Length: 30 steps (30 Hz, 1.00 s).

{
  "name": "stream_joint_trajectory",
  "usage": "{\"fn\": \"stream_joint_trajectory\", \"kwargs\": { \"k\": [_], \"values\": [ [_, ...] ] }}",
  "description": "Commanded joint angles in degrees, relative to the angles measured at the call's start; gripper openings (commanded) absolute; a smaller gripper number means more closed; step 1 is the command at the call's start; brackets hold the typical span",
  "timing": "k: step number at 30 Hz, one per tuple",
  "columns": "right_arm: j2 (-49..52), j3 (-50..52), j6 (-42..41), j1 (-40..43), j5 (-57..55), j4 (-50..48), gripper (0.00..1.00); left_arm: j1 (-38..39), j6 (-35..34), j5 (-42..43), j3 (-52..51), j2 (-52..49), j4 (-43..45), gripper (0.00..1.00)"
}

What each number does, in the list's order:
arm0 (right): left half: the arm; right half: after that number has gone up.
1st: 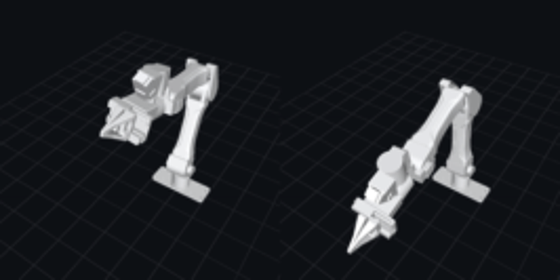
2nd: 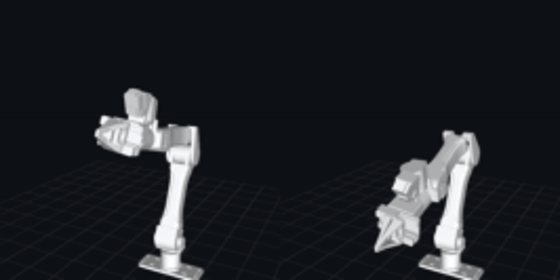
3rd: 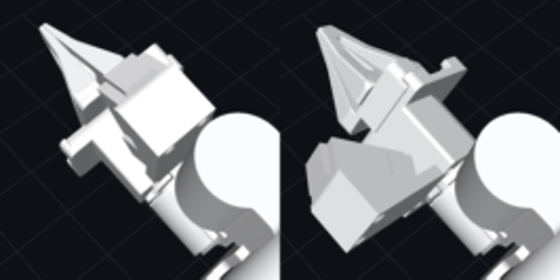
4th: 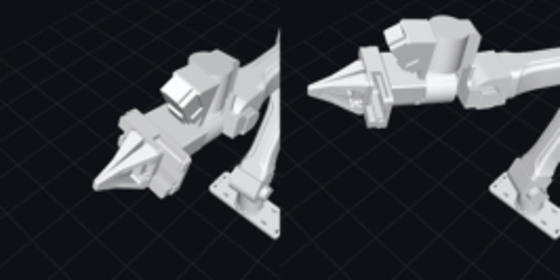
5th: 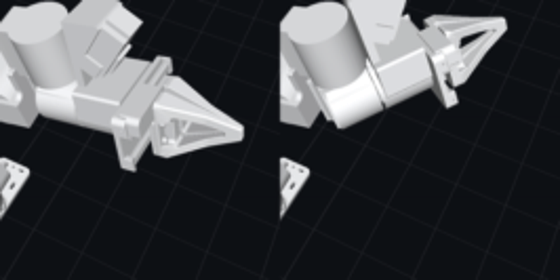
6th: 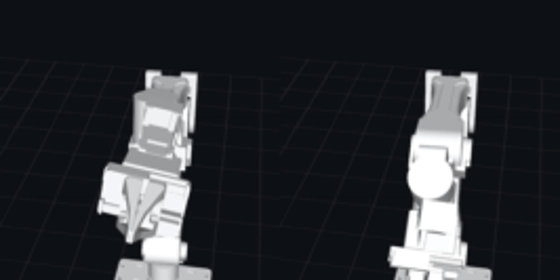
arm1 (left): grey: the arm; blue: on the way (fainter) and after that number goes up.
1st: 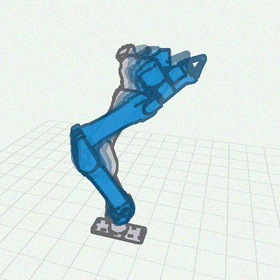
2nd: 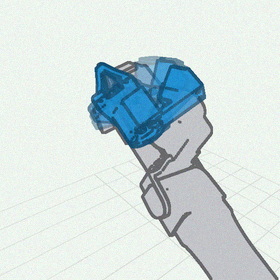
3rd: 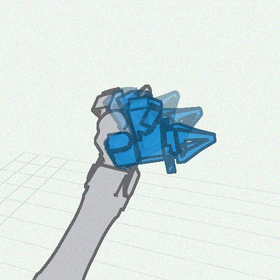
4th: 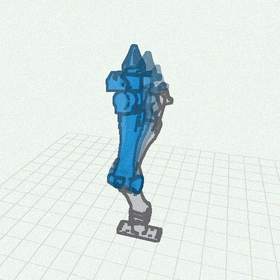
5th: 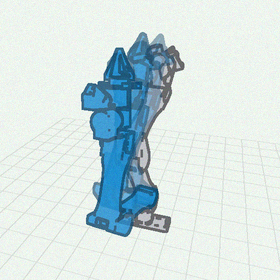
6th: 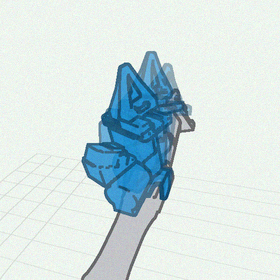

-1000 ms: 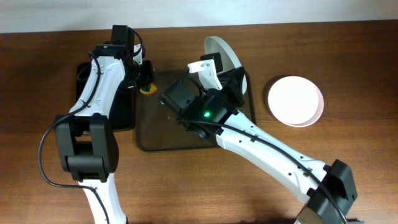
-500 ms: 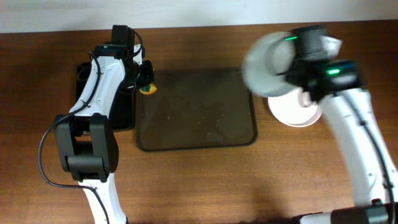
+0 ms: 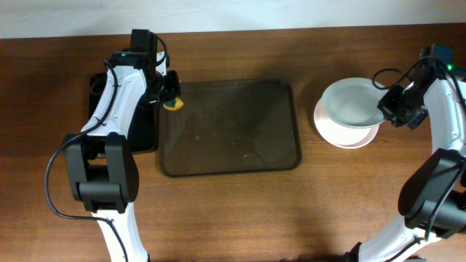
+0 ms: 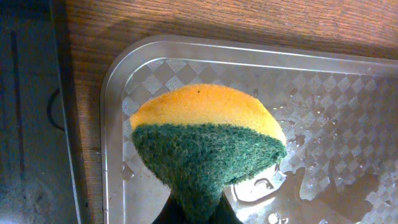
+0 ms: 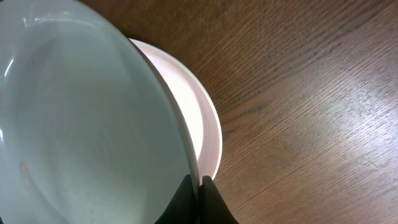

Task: Clean dirty plates on tray and stack at the side
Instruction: 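Carry the last plate with right gripper onto the right-side stack, then lower the sponge into the small black tray and open left gripper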

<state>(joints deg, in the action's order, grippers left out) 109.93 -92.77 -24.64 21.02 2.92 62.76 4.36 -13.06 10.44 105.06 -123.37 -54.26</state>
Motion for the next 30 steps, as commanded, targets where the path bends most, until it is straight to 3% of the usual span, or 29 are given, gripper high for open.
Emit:
{"fn": "stream_joint_trajectory", "kwargs": {
  "k": [1, 8, 10, 12, 14, 19, 25, 30],
  "values": [
    [1.38, 0.0, 0.66, -0.04, 0.13, -0.11, 0.04, -0.39, -0.35, -0.24, 0.61, 1.2, -0.09, 0.01],
    [5.77, 0.0, 1.97, -1.16, -0.57, -0.59, 0.04, -0.39, -0.35, -0.22, 0.61, 1.2, -0.09, 0.01],
    [6.99, 0.02, 2.43, -2.29, -0.55, -0.63, 0.19, -0.39, -0.35, -0.24, 0.61, 1.2, -0.07, 0.01],
    [7.26, 0.02, 3.45, -3.34, -0.57, -0.37, 0.47, -0.39, -0.35, -0.22, 0.61, 1.2, -0.09, 0.01],
    [7.08, -0.04, 3.45, -4.15, -0.55, -0.24, 0.55, -0.39, -0.35, -0.24, 0.61, 1.2, -0.28, 0.01],
    [1.33, -3.13, 7.28, -6.93, 1.68, 3.1, 0.57, -1.4, -0.35, -1.29, 1.97, 4.92, -4.37, 0.0],
    [-5.09, -3.93, 9.86, -16.0, 4.37, 2.4, 0.63, -6.54, -0.33, -15.06, 2.25, 10.99, -13.99, 0.0],
    [-4.57, -3.91, 9.86, -24.02, 3.96, 0.17, 0.66, -9.79, -0.07, -20.37, -4.11, 10.78, -8.07, 0.01]
  ]
}}
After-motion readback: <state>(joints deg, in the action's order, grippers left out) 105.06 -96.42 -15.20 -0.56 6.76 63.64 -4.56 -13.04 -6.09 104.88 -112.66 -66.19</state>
